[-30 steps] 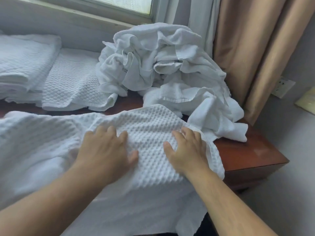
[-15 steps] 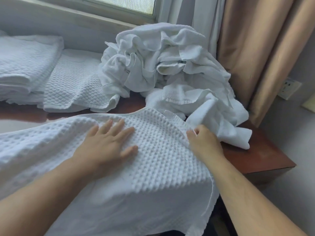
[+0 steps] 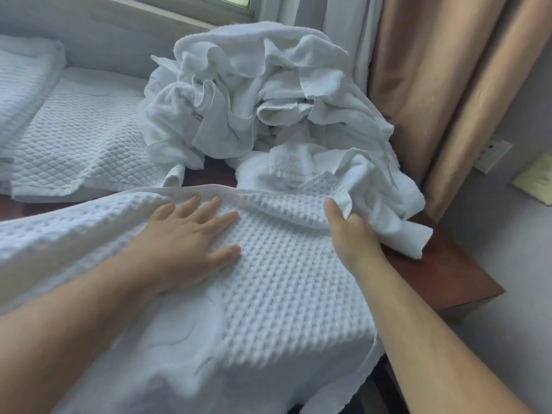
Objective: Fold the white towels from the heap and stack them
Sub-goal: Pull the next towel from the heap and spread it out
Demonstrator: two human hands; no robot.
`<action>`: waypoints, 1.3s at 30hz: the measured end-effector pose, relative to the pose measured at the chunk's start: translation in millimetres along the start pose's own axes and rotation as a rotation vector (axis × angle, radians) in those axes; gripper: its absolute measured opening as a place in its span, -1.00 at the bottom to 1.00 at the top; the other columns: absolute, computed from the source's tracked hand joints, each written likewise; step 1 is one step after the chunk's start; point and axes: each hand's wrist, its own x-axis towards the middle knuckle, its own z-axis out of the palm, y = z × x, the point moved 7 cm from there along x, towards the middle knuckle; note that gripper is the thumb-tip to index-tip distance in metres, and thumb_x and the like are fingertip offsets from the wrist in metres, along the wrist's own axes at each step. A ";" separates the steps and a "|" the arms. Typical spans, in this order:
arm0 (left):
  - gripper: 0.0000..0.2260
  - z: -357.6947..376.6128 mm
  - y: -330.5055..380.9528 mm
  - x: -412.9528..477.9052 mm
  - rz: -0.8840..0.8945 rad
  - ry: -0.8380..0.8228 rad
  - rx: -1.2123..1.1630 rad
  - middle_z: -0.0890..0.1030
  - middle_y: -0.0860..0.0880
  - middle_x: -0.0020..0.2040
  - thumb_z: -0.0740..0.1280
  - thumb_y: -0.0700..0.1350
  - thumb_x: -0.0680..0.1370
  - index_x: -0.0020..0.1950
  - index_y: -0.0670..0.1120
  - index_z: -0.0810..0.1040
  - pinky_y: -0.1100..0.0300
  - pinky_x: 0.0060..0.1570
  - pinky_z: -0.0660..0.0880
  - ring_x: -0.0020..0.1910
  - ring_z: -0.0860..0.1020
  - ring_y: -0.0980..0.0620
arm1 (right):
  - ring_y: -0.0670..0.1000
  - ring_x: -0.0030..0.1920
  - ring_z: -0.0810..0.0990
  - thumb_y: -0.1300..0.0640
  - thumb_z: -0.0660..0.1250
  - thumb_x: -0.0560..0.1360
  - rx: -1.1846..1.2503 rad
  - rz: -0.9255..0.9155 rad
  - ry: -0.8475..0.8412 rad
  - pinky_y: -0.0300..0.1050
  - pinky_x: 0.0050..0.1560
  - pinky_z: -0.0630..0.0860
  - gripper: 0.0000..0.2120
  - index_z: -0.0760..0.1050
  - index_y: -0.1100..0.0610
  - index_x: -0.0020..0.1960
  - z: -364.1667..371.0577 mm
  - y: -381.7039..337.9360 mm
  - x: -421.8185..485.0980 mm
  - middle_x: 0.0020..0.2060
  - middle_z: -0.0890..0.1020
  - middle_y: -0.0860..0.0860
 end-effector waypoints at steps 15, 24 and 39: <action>-0.31 -2.2 -10.8 50.3 0.000 0.064 -0.028 -0.14 0.13 0.65 -0.16 0.49 0.48 0.59 0.34 -0.07 -0.14 0.55 -0.06 0.62 -0.15 0.03 | 0.14 -0.24 0.58 -0.05 0.16 0.67 -0.123 -0.279 0.577 0.02 -0.20 0.49 -0.53 0.58 0.23 -0.23 -8.1 -30.2 45.7 -0.35 0.61 0.08; -0.38 -2.3 23.2 10.2 0.179 0.101 -0.128 0.10 0.20 0.62 -0.10 0.40 0.54 0.60 0.30 0.05 0.08 0.52 -0.03 0.60 0.03 0.13 | -0.11 -0.46 0.36 -0.10 0.25 0.63 -0.035 -0.086 0.697 -0.20 -0.45 0.15 -0.52 0.28 0.06 -0.40 -73.8 2.2 -10.3 -0.52 0.37 -0.10; -0.75 -24.0 26.0 -21.1 0.005 0.336 -0.382 0.53 0.10 0.16 0.19 -0.06 0.64 0.26 0.10 0.57 0.14 0.14 0.35 0.24 0.45 0.05 | 0.12 0.63 -0.20 -0.17 -0.16 0.68 -0.486 -0.131 -0.194 0.12 0.61 -0.19 -0.36 -0.11 0.13 0.66 61.9 -24.2 -86.4 0.65 -0.12 0.06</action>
